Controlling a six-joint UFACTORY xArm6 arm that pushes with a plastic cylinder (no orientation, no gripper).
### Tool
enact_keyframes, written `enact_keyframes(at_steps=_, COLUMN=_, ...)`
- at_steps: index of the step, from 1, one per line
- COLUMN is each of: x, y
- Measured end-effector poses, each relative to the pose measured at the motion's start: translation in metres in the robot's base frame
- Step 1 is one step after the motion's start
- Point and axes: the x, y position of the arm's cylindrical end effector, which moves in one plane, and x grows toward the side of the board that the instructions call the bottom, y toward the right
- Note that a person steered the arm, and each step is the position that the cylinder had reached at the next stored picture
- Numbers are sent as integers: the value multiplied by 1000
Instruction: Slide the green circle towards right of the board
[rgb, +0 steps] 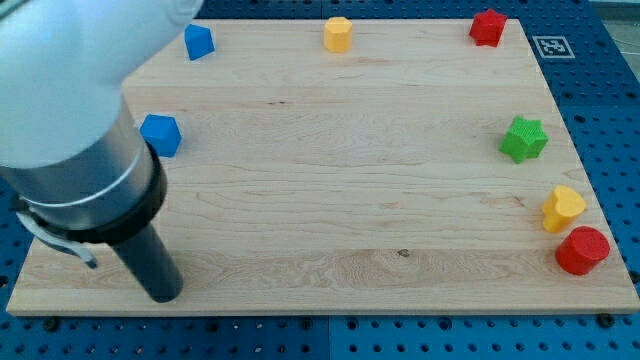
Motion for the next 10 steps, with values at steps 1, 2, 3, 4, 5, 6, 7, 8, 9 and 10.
enact_keyframes(at_steps=1, x=3, y=-24)
enact_keyframes(at_steps=2, x=-17, y=-42)
enact_keyframes(at_steps=3, x=-51, y=-24)
enact_keyframes(at_steps=4, x=-52, y=-20)
enact_keyframes(at_steps=5, x=-53, y=-49)
enact_keyframes(at_steps=6, x=-72, y=-66)
enact_keyframes(at_steps=7, x=-77, y=-66)
enact_keyframes(at_steps=8, x=-82, y=-52)
enact_keyframes(at_steps=9, x=-83, y=-32)
enact_keyframes(at_steps=10, x=-83, y=-9)
